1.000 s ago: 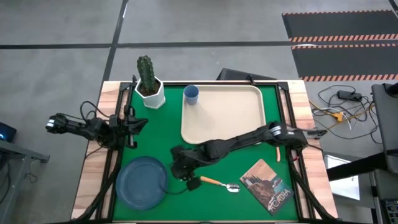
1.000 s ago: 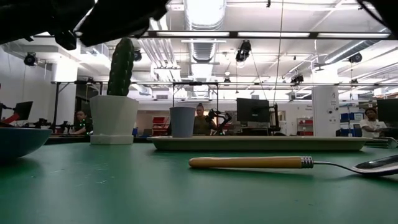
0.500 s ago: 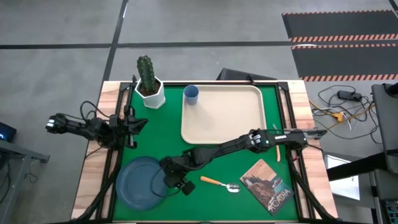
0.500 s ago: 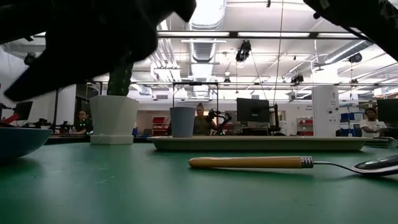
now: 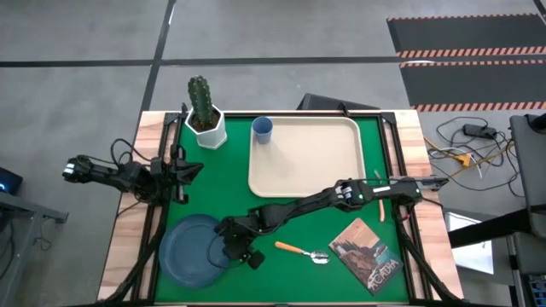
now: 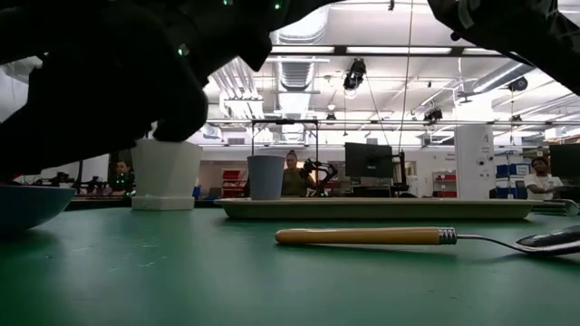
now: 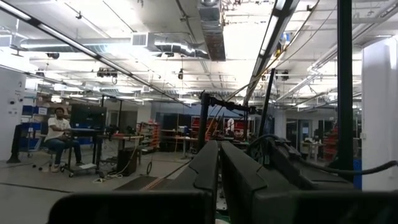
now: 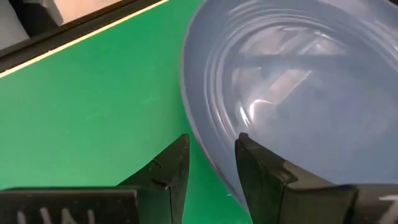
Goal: Pick and place plate/cup/fork/spoon on tray
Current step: Put the blue plate on the white serving tray to the right side of the blue cup
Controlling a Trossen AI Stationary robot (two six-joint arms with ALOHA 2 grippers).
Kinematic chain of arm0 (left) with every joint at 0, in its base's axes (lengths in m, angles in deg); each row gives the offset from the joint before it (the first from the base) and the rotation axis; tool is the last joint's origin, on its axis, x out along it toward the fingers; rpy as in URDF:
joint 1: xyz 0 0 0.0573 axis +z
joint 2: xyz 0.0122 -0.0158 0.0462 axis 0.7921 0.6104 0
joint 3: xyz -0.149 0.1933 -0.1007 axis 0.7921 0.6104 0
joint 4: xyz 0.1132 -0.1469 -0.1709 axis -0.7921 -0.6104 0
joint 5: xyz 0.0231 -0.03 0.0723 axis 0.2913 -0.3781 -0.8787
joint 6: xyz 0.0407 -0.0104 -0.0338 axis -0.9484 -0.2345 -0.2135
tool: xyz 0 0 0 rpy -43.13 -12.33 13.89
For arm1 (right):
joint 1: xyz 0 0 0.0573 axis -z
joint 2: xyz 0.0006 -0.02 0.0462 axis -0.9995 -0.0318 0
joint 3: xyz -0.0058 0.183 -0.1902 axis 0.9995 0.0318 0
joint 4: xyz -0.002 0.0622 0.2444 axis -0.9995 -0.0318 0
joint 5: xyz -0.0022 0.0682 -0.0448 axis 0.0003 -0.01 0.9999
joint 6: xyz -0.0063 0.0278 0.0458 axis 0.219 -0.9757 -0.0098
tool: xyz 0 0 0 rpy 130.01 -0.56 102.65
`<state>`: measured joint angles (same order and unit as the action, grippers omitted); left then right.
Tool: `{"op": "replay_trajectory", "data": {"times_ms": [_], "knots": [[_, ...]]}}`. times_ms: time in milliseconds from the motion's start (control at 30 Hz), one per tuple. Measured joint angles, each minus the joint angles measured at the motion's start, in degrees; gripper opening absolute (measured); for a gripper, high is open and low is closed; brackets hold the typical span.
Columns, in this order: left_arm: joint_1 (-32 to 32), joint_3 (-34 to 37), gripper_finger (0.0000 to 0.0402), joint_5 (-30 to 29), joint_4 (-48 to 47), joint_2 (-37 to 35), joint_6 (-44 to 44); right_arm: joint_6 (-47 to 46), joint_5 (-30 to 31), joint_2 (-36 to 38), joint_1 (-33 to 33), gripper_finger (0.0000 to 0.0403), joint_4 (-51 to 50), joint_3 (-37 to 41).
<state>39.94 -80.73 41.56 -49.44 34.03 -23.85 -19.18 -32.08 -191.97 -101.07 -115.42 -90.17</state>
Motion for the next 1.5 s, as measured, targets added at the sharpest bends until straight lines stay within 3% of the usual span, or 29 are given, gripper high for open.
{"op": "replay_trajectory", "data": {"times_ms": [300, 567, 633, 900, 1233, 1500], "knots": [[0.00, 0.00, 0.0000, -0.03, -0.02, 0.00, -0.04, 1.93, -1.77, -1.90, 0.82, 0.0113, 0.41, 0.00], [0.00, 0.00, 0.0000, -0.03, -0.01, -0.01, -0.04, 4.24, -2.02, -1.53, 0.93, 0.0019, -0.19, 0.00], [0.00, 0.00, 0.0000, -0.03, 0.01, -0.01, -0.04, 4.59, -1.82, -1.41, 0.93, 0.0012, -0.14, 0.00], [0.00, 0.00, 0.0000, -0.03, 0.01, -0.02, -0.03, 4.50, -2.70, 0.20, 0.93, 0.0009, -1.28, -0.31], [0.00, 0.00, 0.0000, -0.03, 0.00, -0.02, 0.00, 4.68, -2.52, 8.66, 0.84, 0.0008, -12.24, -0.31], [0.02, 0.00, 0.0000, -0.05, 0.01, -0.02, 0.00, 3.49, 5.89, 14.19, 0.10, 0.0008, -23.97, -0.31]]}}
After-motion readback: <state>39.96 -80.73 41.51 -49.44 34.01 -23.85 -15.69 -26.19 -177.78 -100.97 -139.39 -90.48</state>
